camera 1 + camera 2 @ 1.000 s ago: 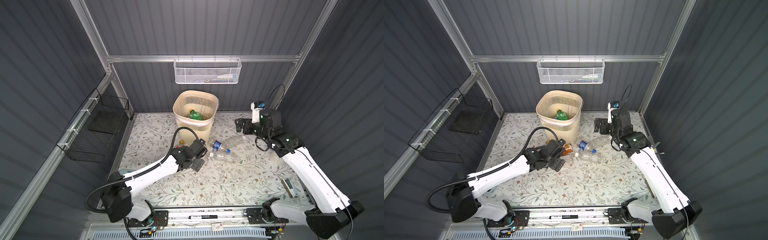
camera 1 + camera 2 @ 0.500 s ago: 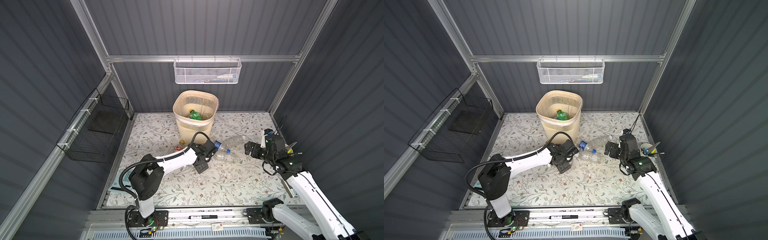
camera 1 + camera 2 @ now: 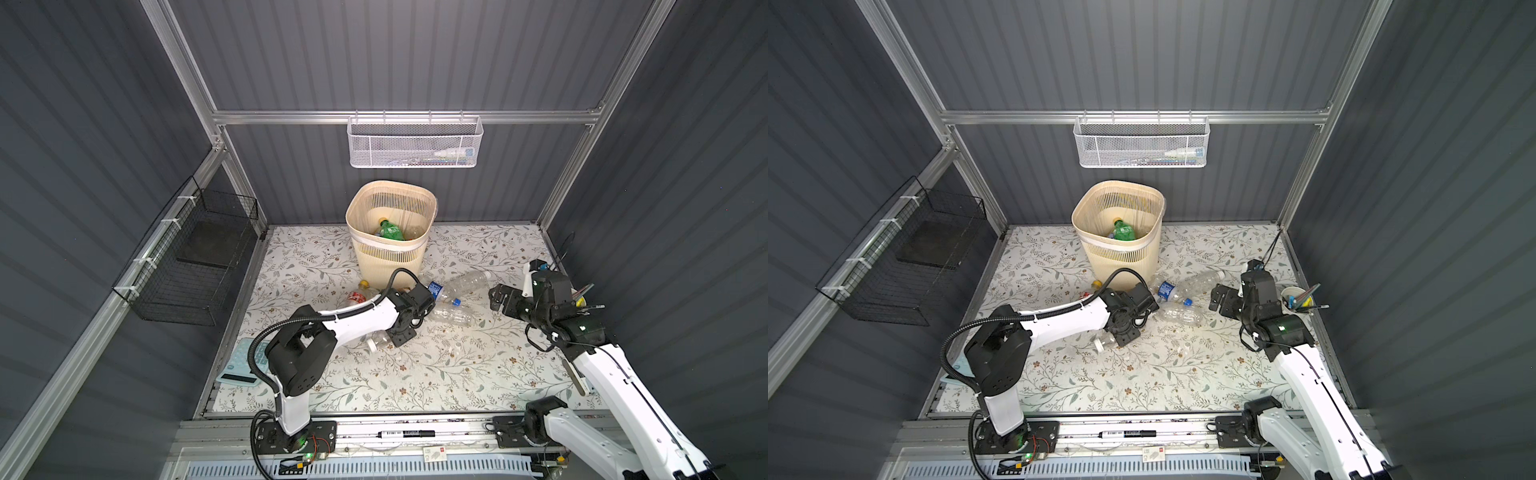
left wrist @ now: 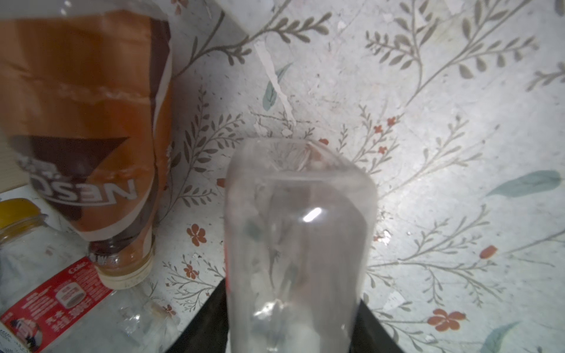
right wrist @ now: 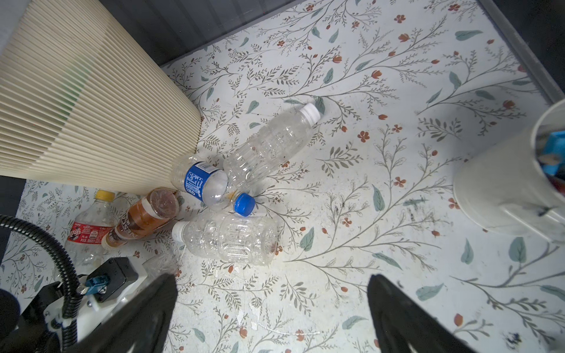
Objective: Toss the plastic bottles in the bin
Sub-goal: 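Grasp a clear white-capped bottle with the left gripper while the right gripper withdraws, then lift the clear bottle with the left gripper and drop it into the bin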
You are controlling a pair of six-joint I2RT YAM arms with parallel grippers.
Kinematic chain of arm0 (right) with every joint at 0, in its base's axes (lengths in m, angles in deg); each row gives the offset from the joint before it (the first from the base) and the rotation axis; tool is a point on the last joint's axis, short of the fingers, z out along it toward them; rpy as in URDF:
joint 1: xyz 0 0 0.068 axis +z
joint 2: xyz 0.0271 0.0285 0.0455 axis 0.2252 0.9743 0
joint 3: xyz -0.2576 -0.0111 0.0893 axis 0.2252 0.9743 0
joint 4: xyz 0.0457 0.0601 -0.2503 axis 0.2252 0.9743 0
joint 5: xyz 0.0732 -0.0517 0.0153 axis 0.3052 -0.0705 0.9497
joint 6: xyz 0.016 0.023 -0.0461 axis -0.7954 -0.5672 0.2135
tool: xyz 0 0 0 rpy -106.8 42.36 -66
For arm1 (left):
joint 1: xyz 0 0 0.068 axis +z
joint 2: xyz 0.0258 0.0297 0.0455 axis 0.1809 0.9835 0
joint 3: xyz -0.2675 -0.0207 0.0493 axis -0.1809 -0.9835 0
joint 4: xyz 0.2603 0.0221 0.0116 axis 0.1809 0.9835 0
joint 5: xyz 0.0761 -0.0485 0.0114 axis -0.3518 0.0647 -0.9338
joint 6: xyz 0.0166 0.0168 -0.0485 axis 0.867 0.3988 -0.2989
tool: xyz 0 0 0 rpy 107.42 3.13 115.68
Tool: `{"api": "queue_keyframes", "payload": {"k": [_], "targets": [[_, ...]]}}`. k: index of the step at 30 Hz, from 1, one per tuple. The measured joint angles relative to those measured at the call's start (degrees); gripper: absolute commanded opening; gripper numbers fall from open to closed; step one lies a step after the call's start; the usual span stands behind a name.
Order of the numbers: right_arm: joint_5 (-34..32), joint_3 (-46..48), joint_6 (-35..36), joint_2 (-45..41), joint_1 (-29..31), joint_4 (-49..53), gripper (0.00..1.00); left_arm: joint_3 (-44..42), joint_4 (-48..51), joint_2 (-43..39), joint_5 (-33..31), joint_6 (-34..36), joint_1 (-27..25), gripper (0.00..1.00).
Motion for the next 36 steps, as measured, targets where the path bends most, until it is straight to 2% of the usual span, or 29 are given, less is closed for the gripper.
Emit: {"api": "queue_keyframes", "payload": {"k": [3, 7, 10, 12, 17, 20, 22, 24, 27, 30, 31, 32, 34, 35, 36], "targets": [[0.44, 0.0, 0.0, 0.07, -0.11, -0.15, 0.99, 0.0, -0.02, 0.0, 0.39, -0.87, 0.0, 0.37], [1.07, 0.15, -0.02, 0.02, -0.57, -0.31, 0.99, -0.35, -0.26, -1.31, 1.68, -2.16, 0.0, 0.29], [1.27, 0.52, 0.0, 0.0, -0.92, -0.39, 0.99, -0.63, -0.31, -5.88, 2.38, -3.45, 0.0, 0.25], [1.4, 0.59, 0.02, 0.0, -1.22, -0.39, 0.99, -0.61, -0.83, -11.06, 2.08, -4.28, 0.0, 0.2], [1.44, 0.59, 0.07, -0.55, -1.92, -0.55, 0.99, -0.5, -8.09, -30.53, -2.49, -5.29, 0.0, 0.24], [1.44, 0.59, 0.04, -1.05, -2.12, -0.66, 0.99, -3.8, -21.22, -45.33, -6.34, -3.85, 0.0, 0.28], [1.46, 0.59, 0.0, -1.42, -2.21, -1.01, 0.99, -6.91, -30.67, -52.94, -9.03, -1.84, 0.0, 0.31], [1.46, 0.61, -0.2, -1.81, -2.23, -1.46, 0.99, -8.26, -38.64, -57.18, -11.78, 0.63, 0.0, 0.32], [1.62, 0.61, -0.59, -2.25, -2.27, -1.92, 0.99, -7.06, -46.95, -54.66, -14.75, 3.19, 0.17, 0.32], [2.19, 0.59, -0.85, -2.32, -2.27, -2.08, 0.99, -1.81, -48.61, -44.15, -13.49, 3.39, 2.78, 0.36], [2.67, 0.57, -0.85, -2.29, -2.27, -2.08, 0.99, 1.64, -47.5, -39.19, -11.34, 2.1, 4.79, 0.41], [3.19, 0.48, -0.81, -2.27, -2.27, -2.03, 0.99, 6.14, -45.33, -33.9, -9.09, 0.39, 7.32, 0.59], [4.2, 0.13, -0.55, -2.21, -2.27, -1.66, 0.99, 15.26, -40.11, -23.71, -6.01, -2.49, 10.97, 0.76], [4.7, -0.15, -0.26, -2.21, -2.29, -1.36, 0.99, 20.02, -36.79, -18.93, -4.59, -3.87, 12.24, 0.93], [4.96, -0.42, 0.11, -2.25, -2.29, -0.98, 0.99, 23.47, -34.21, -15.5, -3.8, -4.87, 13.18, 1.0]]}}
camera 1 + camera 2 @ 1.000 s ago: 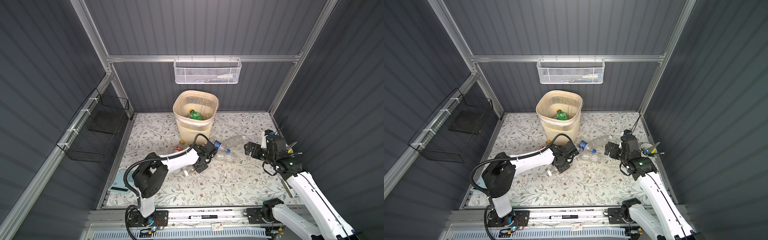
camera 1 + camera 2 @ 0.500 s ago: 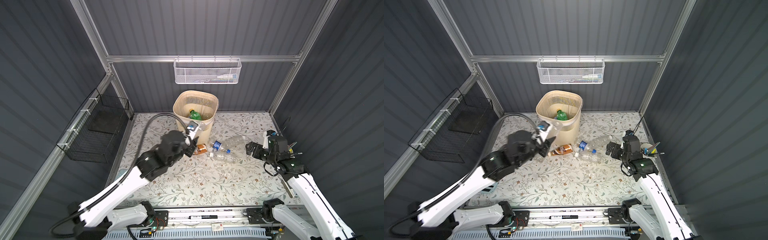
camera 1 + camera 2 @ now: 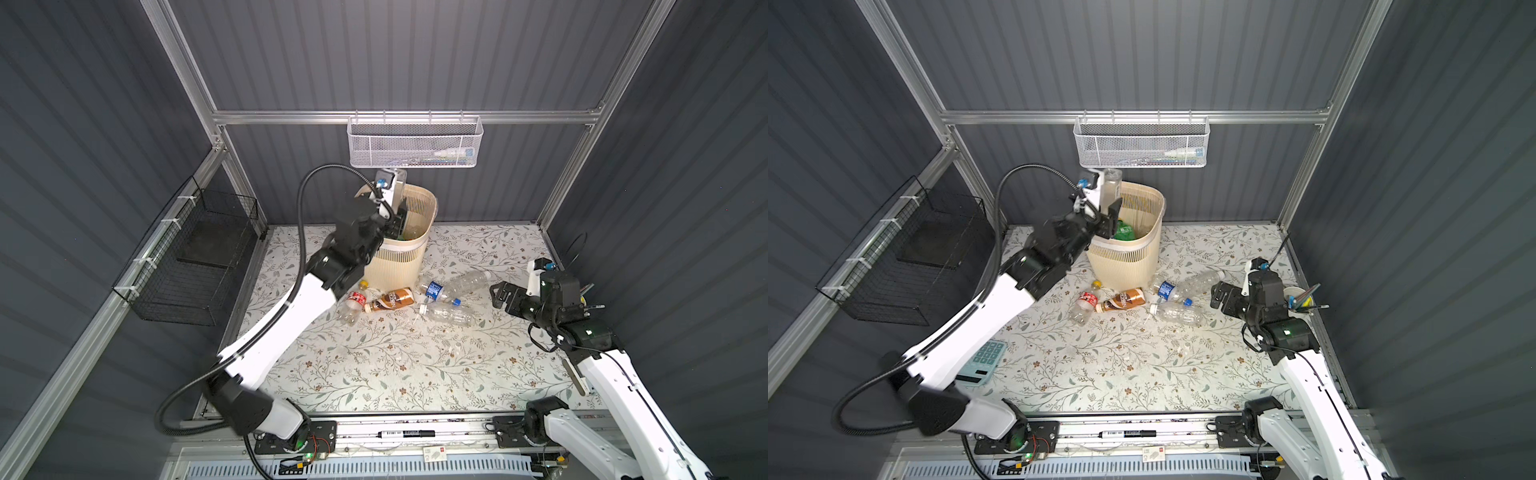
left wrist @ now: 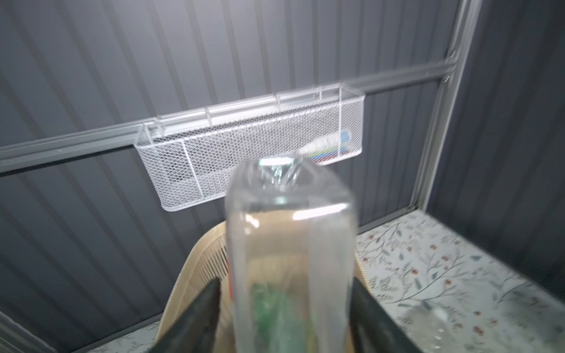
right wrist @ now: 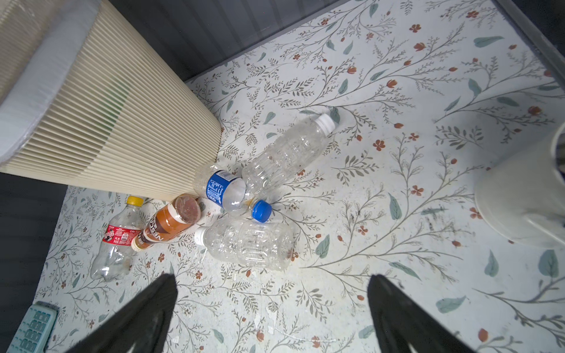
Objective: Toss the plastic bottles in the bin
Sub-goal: 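Lift the clear bottle with the left gripper and drop it into the bin, then grasp a clear white-capped bottle with the right gripper while the left gripper withdraws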
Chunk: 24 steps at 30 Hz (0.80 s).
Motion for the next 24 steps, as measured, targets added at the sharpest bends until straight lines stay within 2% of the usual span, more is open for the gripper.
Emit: {"api": "queue_keyframes", "payload": {"k": [2, 4, 12, 17, 20, 24], "targets": [[0.33, -0.22, 0.5, -0.46, -0.15, 0.52, 0.99, 2.93, 3.89, 3.41, 0.96, -2.32, 0.63, 1.0], [0.5, -0.22, 0.76, -1.29, -0.33, 1.22, 0.99, 2.05, 6.1, 2.71, 1.16, -3.96, 0.39, 1.0], [1.49, 0.57, 1.49, -1.09, -0.57, 2.14, 0.99, -9.35, 4.31, -15.34, 0.96, -7.41, 0.07, 1.0], [3.58, 0.68, 3.52, 2.19, -0.33, 1.92, 0.99, -16.5, 3.45, -22.64, -0.76, -9.35, 0.07, 1.0], [3.32, 0.5, 6.34, 5.44, 1.81, 1.84, 0.99, -22.97, 4.22, -24.94, -1.75, -11.32, 0.07, 1.0], [-0.59, -1.42, 11.3, 12.24, 9.4, 3.28, 0.99, -32.39, 6.99, -27.58, -3.65, -15.72, 0.07, 1.0]]}}
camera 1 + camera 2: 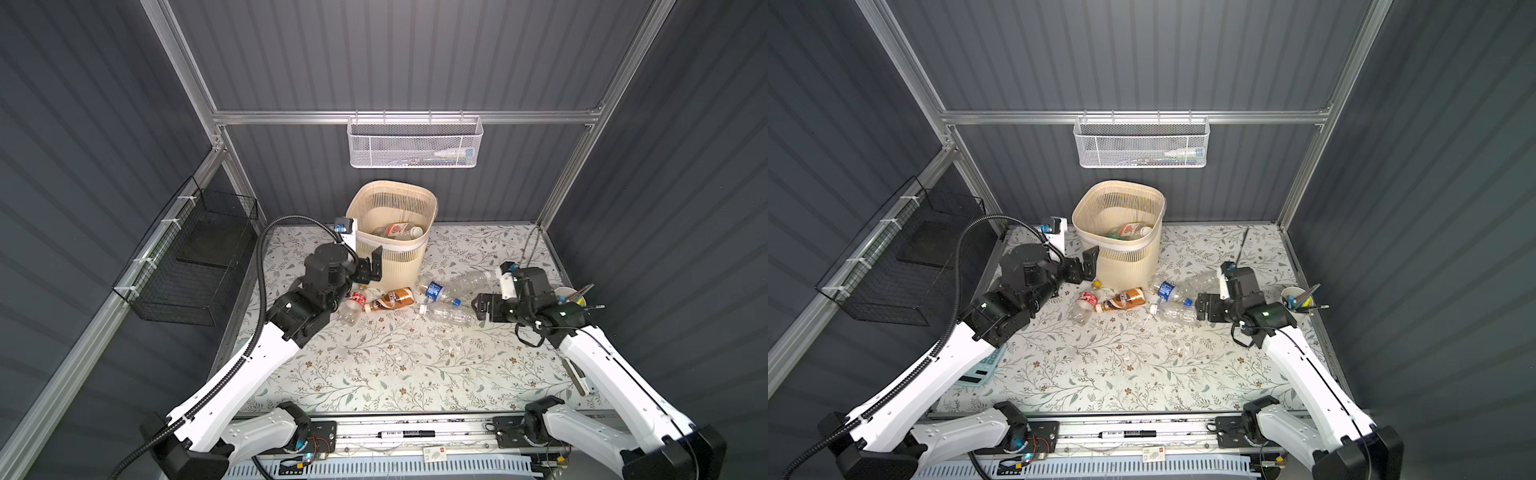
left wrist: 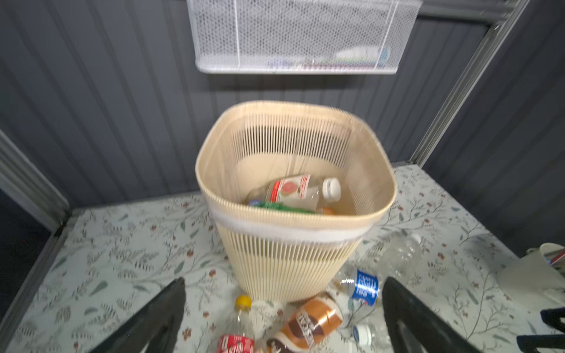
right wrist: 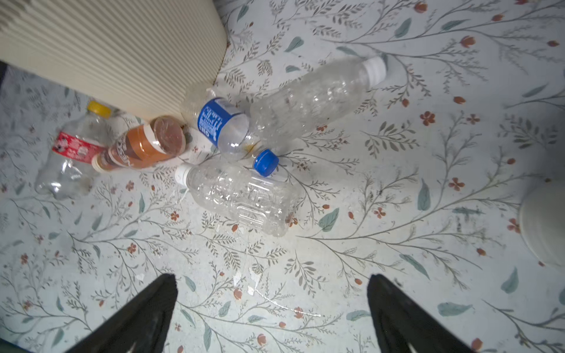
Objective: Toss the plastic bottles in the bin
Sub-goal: 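Grasp a clear white-capped bottle with the right gripper while the left gripper withdraws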
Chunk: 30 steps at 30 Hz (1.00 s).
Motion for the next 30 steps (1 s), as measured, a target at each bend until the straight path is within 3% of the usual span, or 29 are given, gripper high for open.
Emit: {"api": "queue_keyframes", "payload": {"k": [11, 19, 30], "targets": [[-8.81, -4.61, 13.14, 16.44, 12.11, 2.97, 0.99, -16.65, 5.57, -12.68, -6.21, -13.79, 0.0, 1.0], [-12.92, -10.75, 21.94, 27.52, 15.02, 2.95, 0.96, -23.69, 11.82, -11.8, -7.54, -23.98, 0.0, 1.0], [-13.46, -14.82, 28.74, 37.42, 15.91, 0.55, 0.91, -25.94, 15.41, -10.62, -7.65, -28.89, 0.0, 1.0]]}}
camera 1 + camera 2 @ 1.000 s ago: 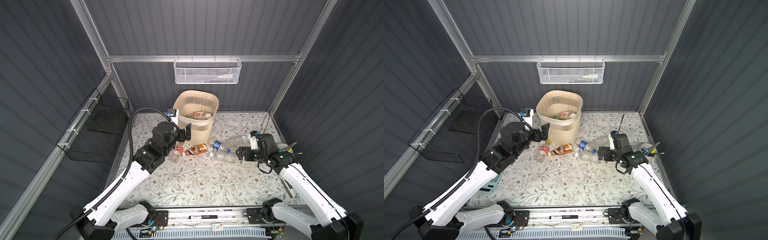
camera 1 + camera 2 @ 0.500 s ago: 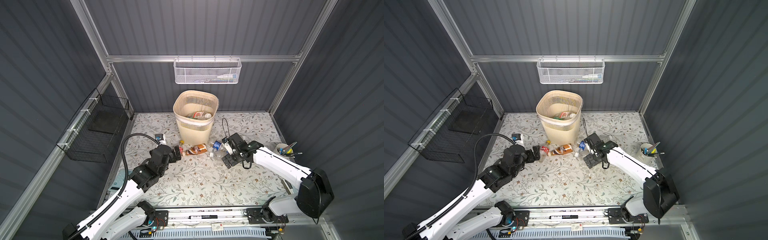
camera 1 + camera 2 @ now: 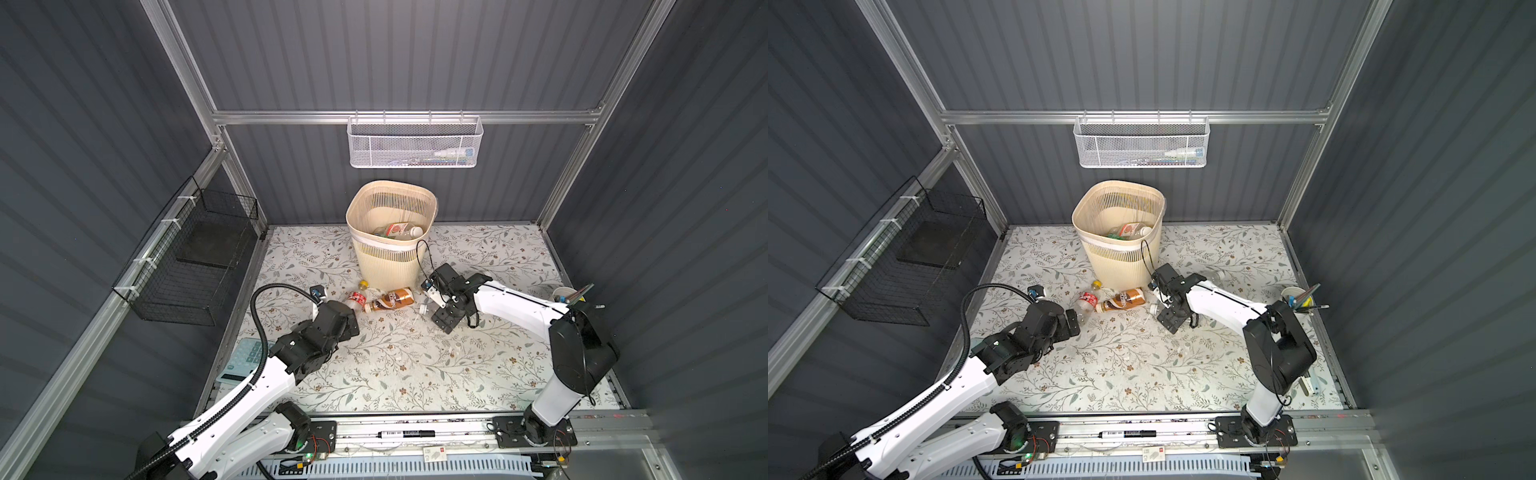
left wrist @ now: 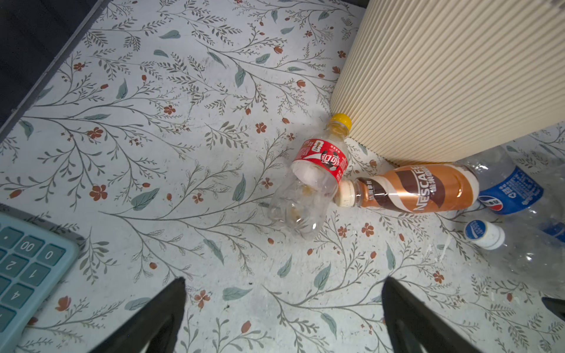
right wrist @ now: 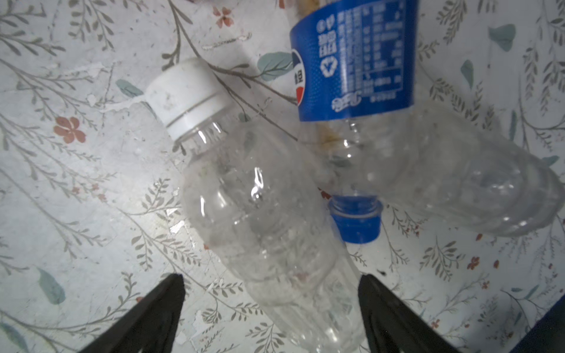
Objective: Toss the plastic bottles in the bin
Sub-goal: 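Grasp a clear white-capped bottle with the right gripper while the left gripper withdraws, then lift the clear bottle with the right gripper and drop it into the bin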
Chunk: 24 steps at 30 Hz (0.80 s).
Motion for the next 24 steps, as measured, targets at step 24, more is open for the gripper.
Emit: {"api": "queue_keyframes", "payload": {"k": [24], "targets": [[5.95, -2.84, 0.74, 8.13, 0.0, 0.7, 0.65, -1.09, 2.99, -0.09, -0.39, -1.68, 0.0, 1.0]]}}
